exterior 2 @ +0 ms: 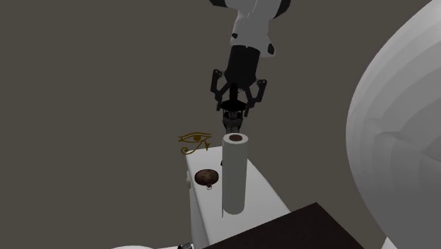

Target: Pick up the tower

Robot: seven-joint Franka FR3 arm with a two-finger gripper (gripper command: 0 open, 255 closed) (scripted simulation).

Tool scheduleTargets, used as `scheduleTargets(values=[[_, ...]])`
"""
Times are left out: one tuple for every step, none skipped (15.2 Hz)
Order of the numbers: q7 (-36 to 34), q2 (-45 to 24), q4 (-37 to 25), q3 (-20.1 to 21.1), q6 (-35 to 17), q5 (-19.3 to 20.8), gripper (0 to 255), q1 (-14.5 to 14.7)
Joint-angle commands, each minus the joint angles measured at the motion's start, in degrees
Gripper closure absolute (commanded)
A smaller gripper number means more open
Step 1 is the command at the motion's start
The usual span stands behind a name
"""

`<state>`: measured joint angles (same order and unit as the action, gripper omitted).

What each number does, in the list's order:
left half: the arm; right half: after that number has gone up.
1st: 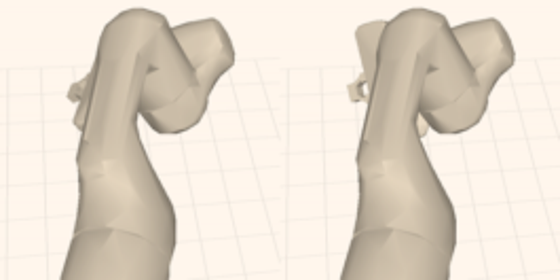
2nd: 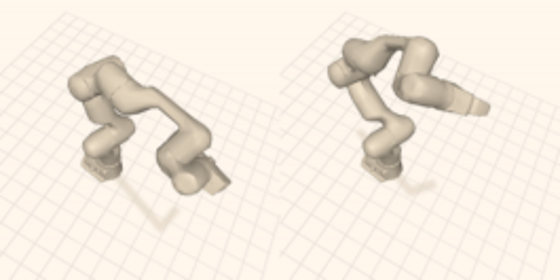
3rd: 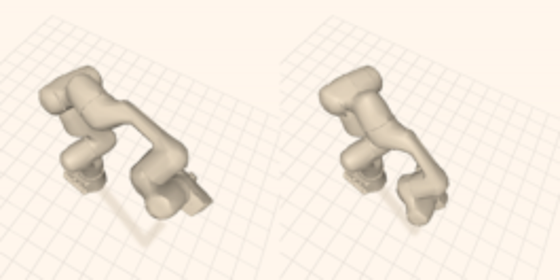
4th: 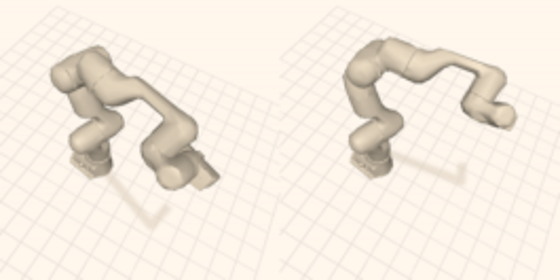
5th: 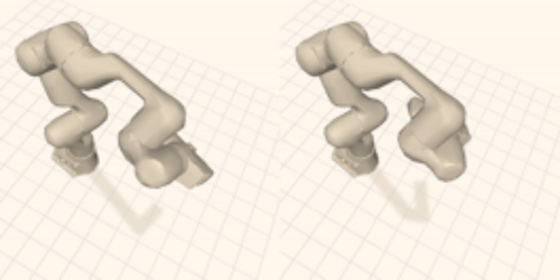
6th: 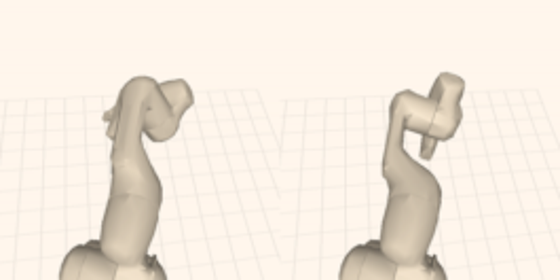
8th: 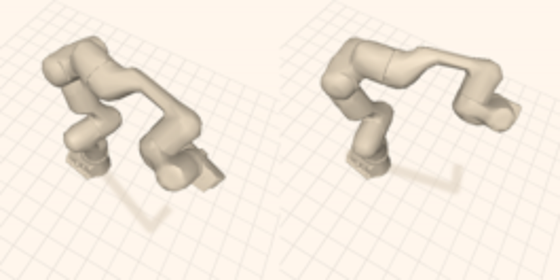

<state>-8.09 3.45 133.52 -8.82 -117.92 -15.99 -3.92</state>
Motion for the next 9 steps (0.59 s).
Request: scheduleTargets(values=[[-0.6,1.0,-0.6,0.0,1.5,0.4,255,0.0],[-0.8,1.4,-1.0,0.0,2.2,0.6,255,-0.1],[-1.1,1.8,-1.3,0.0,3.0,0.7,255,-0.1],[-1.3,2.2,-1.7,0.0,3.7,0.9,255,-0.1],[-1.6,2.6,-2.1,0.0,4.5,1.1,255,-0.1],[-1.8,3.0,-2.5,0.0,5.2,1.2,255,-0.1],[-2.0,3.4,-2.9,0.0,5.9,1.4,255,-0.2],[-2.1,3.4,-2.9,0.0,6.1,1.4,255,-0.2],[-2.1,3.4,-3.0,0.0,6.1,1.4,255,-0.2]])
